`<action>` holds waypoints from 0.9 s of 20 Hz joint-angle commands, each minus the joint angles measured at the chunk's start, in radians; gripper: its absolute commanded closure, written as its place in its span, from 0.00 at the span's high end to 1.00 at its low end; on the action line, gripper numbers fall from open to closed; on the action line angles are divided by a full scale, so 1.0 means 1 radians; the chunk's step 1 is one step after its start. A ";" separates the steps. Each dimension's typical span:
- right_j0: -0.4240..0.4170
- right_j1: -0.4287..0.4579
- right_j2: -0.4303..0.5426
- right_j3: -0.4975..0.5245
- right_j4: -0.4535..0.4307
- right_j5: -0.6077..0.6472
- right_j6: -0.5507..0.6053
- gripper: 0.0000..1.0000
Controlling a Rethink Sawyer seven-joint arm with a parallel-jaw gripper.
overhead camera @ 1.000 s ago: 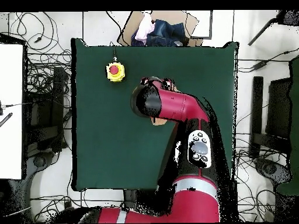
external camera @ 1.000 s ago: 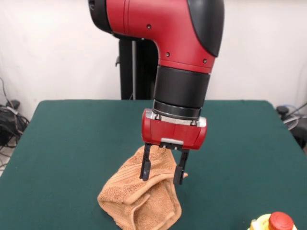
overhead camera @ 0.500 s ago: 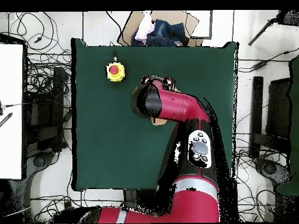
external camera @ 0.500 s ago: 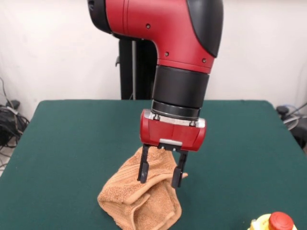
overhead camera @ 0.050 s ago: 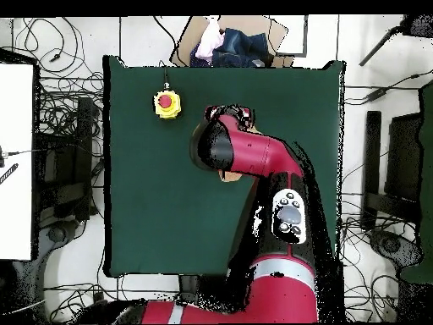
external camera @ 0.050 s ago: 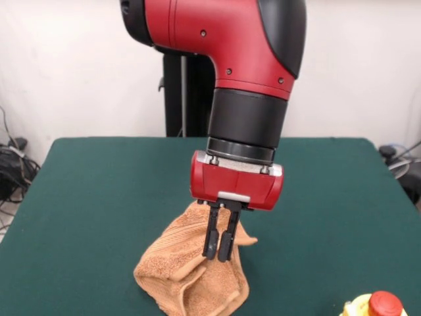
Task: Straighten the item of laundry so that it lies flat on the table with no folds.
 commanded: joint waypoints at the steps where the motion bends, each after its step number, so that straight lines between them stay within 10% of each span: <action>1: 0.002 -0.005 0.003 0.094 -0.001 -0.033 0.202 0.00; 18: 0.027 -0.033 -0.026 0.127 0.028 -0.040 0.243 0.00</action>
